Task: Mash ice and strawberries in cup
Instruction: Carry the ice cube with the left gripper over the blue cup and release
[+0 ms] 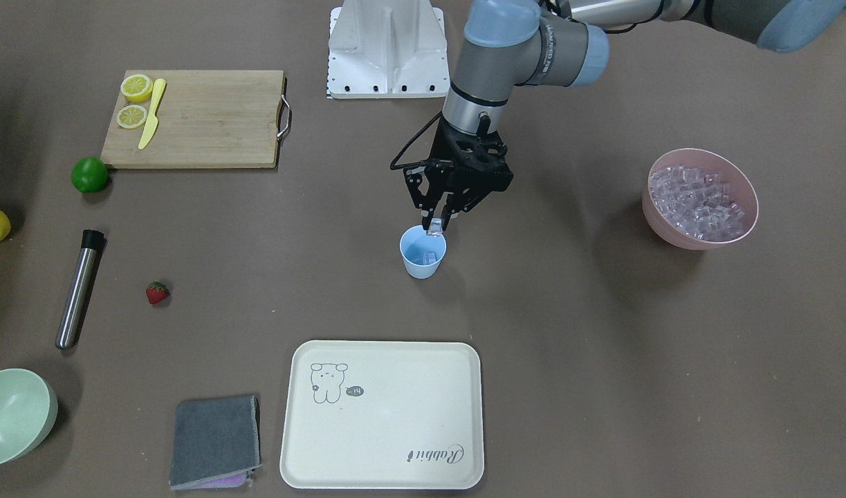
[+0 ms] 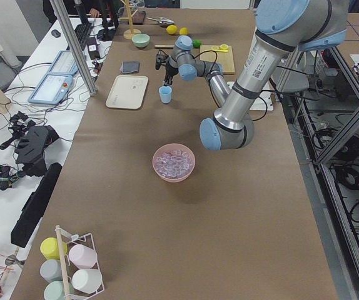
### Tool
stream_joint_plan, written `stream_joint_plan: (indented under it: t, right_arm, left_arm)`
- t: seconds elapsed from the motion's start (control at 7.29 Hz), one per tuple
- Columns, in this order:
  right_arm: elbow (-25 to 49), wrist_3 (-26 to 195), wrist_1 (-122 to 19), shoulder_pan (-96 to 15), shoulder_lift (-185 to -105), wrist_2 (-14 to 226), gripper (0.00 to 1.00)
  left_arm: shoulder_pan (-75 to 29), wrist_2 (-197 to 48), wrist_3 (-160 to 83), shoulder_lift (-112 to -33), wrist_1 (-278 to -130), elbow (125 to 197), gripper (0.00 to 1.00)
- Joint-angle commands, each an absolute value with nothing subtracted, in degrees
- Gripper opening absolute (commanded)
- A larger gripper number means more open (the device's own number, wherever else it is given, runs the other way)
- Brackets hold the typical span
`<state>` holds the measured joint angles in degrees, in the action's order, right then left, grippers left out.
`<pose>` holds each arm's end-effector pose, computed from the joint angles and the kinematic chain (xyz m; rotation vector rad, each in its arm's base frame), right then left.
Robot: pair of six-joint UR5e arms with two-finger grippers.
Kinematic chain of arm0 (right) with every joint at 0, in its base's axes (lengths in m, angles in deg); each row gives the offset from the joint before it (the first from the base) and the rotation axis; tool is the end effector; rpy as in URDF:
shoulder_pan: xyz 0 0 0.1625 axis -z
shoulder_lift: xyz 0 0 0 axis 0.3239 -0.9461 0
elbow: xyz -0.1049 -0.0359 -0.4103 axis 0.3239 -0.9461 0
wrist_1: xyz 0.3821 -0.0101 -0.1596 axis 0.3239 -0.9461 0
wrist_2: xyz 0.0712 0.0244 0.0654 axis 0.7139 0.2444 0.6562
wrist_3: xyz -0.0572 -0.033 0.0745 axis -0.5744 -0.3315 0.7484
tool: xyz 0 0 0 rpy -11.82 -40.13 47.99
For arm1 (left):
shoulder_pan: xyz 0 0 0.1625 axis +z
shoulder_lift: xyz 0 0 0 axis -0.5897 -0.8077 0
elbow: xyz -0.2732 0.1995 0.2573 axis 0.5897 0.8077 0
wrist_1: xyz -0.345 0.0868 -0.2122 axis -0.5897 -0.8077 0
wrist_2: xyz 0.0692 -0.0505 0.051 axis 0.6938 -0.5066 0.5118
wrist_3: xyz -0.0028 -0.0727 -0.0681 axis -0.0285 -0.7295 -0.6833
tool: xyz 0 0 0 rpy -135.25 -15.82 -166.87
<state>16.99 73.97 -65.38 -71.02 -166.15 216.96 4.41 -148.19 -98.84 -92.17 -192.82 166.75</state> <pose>0.0631 -0.4872 0.6004 0.0664 -0.7769 0.0541 0.5105 -0.4611 0.1689 0.3403 1.0134 -0.2170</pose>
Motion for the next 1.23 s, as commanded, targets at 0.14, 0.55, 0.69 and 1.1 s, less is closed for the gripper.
stream_joint_plan:
  t: [0.14, 0.55, 0.69, 1.1]
  right_arm:
    - [16.88, 73.88, -65.29, -71.01, -166.19, 216.96, 1.0]
    - [16.88, 73.61, -65.29, -71.01, -166.19, 216.88, 1.0]
    - [16.88, 73.61, -65.29, -71.01, -166.02, 216.96, 1.0]
    - [18.63, 73.53, -65.2, -70.84, -163.74, 217.14, 1.0]
  left_arm:
    - [5.28, -147.79, -98.63, -93.26, -192.97, 163.97, 0.0]
    - [7.13, -144.28, -98.54, -93.26, -192.88, 164.05, 0.89]
    - [7.13, -144.28, -98.63, -93.18, -192.62, 164.67, 0.97]
    - [2.15, -144.89, -98.28, -91.69, -192.44, 165.99, 0.97]
